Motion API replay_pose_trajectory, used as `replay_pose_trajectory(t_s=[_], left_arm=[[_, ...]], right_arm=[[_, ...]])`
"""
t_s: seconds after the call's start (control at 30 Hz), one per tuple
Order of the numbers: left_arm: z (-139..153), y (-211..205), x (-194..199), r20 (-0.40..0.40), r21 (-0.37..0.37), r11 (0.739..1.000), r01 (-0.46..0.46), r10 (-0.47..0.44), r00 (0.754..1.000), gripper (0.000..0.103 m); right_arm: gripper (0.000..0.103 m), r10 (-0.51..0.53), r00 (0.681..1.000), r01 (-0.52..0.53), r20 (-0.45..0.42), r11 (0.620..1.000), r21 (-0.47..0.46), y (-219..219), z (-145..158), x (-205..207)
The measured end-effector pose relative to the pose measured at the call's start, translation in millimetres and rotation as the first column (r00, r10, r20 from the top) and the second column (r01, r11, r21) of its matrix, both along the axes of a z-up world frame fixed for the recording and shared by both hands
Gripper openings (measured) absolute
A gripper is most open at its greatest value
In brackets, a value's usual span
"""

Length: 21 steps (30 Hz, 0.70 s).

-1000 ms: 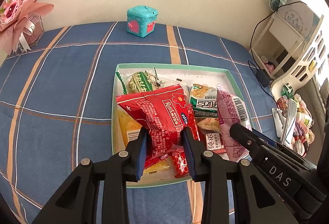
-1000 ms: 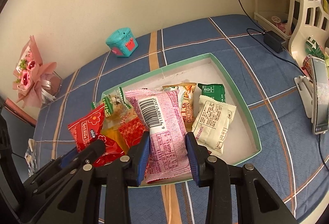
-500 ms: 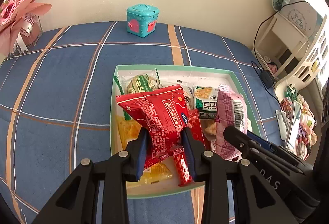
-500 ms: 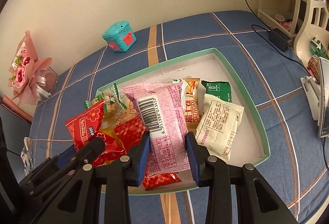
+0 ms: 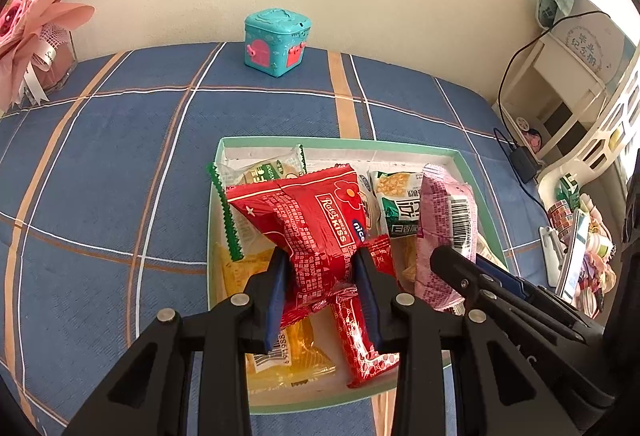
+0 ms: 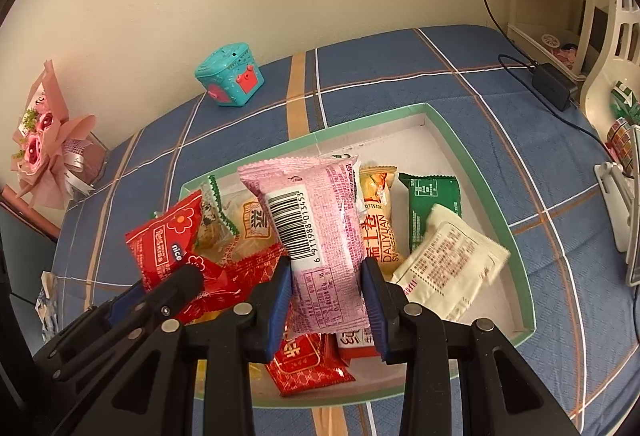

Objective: Organize snacks
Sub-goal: 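Open both grippers to release the red wrapper and pink pack into the tray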

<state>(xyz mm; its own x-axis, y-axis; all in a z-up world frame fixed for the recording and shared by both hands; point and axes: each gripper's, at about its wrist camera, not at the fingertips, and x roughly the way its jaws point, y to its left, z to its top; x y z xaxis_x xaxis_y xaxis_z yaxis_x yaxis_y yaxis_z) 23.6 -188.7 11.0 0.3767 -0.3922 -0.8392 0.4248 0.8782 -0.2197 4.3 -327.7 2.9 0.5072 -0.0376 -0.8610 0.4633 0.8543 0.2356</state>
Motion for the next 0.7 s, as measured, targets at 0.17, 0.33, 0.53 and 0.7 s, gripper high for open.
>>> replay_pose_trajectory(t_s=[0.17, 0.33, 0.53, 0.7], left_arm=[[-1, -2, 4, -0.008, -0.007, 1.0, -0.001, 0.001, 1.0, 0.035], [1, -2, 3, -0.009, -0.002, 1.0, -0.004, 0.004, 1.0, 0.036], [5, 2, 4, -0.014, -0.016, 1.0, -0.016, 0.016, 1.0, 0.046], [10, 8, 4, -0.025, -0.012, 0.999, -0.034, 0.034, 0.999, 0.051]], right_arm=[[0.037, -0.005, 1.0, 0.005, 0.002, 1.0, 0.01, -4, -3, 4], [0.037, -0.004, 1.0, 0.004, -0.003, 1.0, 0.009, -3, -3, 5], [0.038, -0.007, 1.0, 0.007, -0.009, 1.0, 0.014, -4, -3, 4], [0.038, -0.005, 1.0, 0.006, -0.026, 1.0, 0.017, -4, -4, 3]])
